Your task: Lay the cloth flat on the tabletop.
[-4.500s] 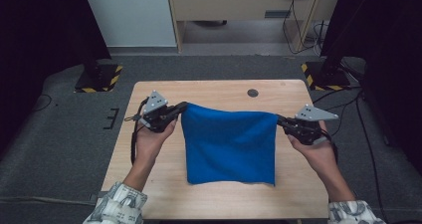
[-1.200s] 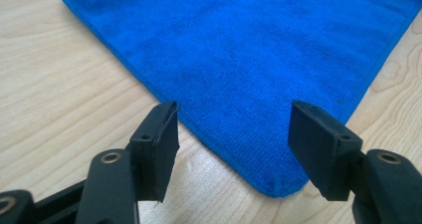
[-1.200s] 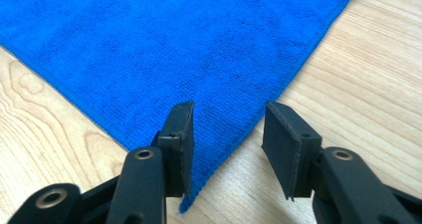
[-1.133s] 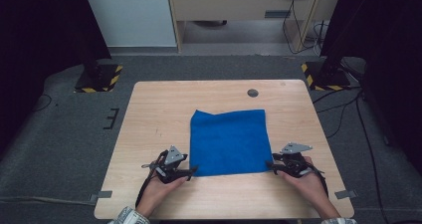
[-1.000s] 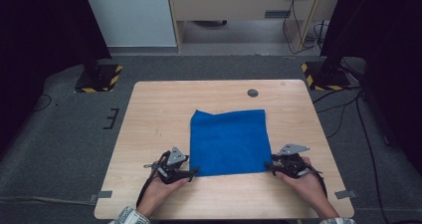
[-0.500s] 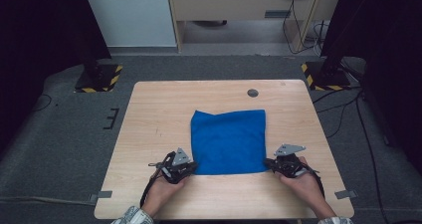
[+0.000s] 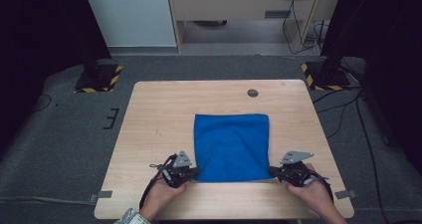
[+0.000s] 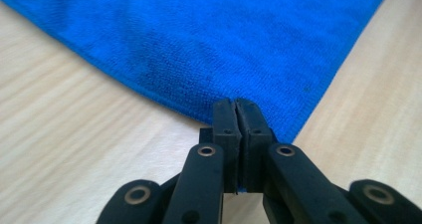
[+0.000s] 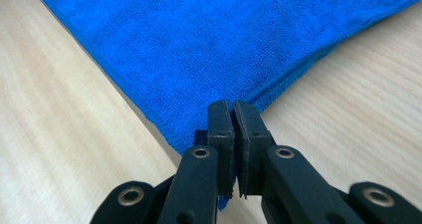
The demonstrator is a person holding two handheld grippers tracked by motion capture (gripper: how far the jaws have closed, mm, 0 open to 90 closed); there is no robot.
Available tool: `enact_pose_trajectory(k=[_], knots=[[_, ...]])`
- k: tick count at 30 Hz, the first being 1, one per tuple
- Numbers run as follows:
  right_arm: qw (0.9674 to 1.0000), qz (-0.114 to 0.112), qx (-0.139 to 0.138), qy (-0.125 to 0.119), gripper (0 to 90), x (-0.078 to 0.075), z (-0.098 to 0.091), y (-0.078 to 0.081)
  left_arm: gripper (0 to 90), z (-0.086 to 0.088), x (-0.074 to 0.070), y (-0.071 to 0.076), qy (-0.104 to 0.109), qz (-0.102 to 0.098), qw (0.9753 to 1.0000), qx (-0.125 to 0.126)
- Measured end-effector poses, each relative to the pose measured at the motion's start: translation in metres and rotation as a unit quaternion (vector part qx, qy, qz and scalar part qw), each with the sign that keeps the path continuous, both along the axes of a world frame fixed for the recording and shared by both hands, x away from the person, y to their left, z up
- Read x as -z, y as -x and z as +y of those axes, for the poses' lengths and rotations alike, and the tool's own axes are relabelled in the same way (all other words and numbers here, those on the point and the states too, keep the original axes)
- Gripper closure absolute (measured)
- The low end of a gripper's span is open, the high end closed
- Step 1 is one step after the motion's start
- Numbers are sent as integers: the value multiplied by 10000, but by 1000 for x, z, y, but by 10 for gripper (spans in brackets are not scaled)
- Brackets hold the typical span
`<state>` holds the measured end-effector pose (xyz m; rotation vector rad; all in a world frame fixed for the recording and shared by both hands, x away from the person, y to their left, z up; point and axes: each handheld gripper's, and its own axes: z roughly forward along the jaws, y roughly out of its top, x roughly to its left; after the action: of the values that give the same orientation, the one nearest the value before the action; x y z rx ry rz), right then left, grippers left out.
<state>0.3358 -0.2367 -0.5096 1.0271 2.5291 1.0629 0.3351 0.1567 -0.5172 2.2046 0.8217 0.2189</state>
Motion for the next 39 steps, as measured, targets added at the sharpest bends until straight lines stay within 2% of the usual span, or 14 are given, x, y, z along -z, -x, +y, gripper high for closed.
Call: enact_pose_trajectory(k=[4,8,11,13,14,15,16,17,18,19,20,22,30,39], knots=[[10000,71,-10,34,861,1,-6,5,878,-1,1,5,-129,83,9998,89],[9999,143,-7,60,856,3,-6,4,878,3,-1,5,59,168,9998,25],[9999,130,-7,64,852,2,-7,5,867,2,-1,6,76,168,9998,58],[9999,130,3,15,748,0,-9,6,794,1,0,6,41,158,9998,84],[9999,92,67,-9,690,-1,-10,7,701,3,0,6,60,47,9999,-151],[9999,92,67,-9,690,-1,-10,7,579,3,0,6,60,47,9999,-151],[9999,-40,121,-76,572,-4,-11,8,499,7,-1,5,144,-93,9992,-353],[9999,-40,121,-76,572,-4,-11,8,453,7,-1,5,144,-93,9992,-353],[9994,-181,229,-169,442,-6,-11,7,403,12,-3,2,316,-201,9981,-481],[9994,-181,229,-169,442,-6,-11,7,372,12,-3,2,316,-201,9981,-481],[9989,-299,306,-188,383,-7,-12,5,350,16,-5,0,425,-235,9974,-528],[9983,-380,389,-202,334,-7,-11,1,312,18,-6,-3,444,-283,9972,-529],[9965,-492,600,-297,259,-7,-7,-15,238,22,-4,-12,439,-369,9961,-666],[9962,-406,637,-435,172,-7,9,-32,153,29,-12,-32,464,-544,9940,-828]])
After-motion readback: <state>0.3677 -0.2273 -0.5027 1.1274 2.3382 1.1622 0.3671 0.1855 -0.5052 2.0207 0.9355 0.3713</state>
